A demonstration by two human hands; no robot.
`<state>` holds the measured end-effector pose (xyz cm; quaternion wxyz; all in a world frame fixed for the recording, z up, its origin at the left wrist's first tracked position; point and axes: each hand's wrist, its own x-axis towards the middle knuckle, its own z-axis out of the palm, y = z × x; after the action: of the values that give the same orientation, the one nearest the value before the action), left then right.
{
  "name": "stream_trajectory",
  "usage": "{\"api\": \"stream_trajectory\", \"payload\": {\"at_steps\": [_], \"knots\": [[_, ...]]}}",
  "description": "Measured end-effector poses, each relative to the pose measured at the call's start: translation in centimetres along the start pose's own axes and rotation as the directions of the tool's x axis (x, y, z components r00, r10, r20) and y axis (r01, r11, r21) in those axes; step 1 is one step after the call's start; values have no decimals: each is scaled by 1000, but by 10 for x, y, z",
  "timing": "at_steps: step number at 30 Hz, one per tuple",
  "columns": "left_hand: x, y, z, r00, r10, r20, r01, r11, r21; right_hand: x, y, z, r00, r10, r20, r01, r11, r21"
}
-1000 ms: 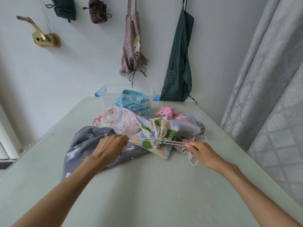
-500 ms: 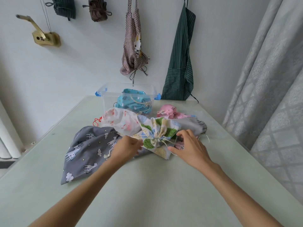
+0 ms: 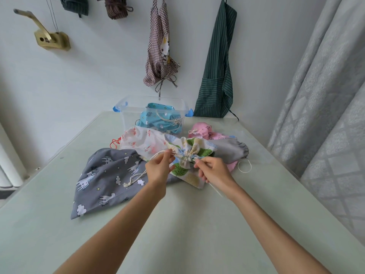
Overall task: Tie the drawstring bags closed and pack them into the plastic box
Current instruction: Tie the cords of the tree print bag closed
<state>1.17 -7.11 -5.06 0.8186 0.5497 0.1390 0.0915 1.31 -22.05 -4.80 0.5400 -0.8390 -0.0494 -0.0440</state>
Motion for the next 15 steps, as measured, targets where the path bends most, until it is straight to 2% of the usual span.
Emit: {"api": "stream_trajectory", "payload": {"at_steps": [5,11,15], "knots": [[5,2,-4,999,9,-30,-9,1000,10,-2,-3,-6,993,-116,-27,107,969,-222],[7,-3,-10,999,-14,-52,18,997,73,-3,-3,-10,988,-152,12,149,945,-290],[6,-3,-12,997,-53,-57,57,997,58,-1,1,-13,990,-136,29,138,936,-323]]}}
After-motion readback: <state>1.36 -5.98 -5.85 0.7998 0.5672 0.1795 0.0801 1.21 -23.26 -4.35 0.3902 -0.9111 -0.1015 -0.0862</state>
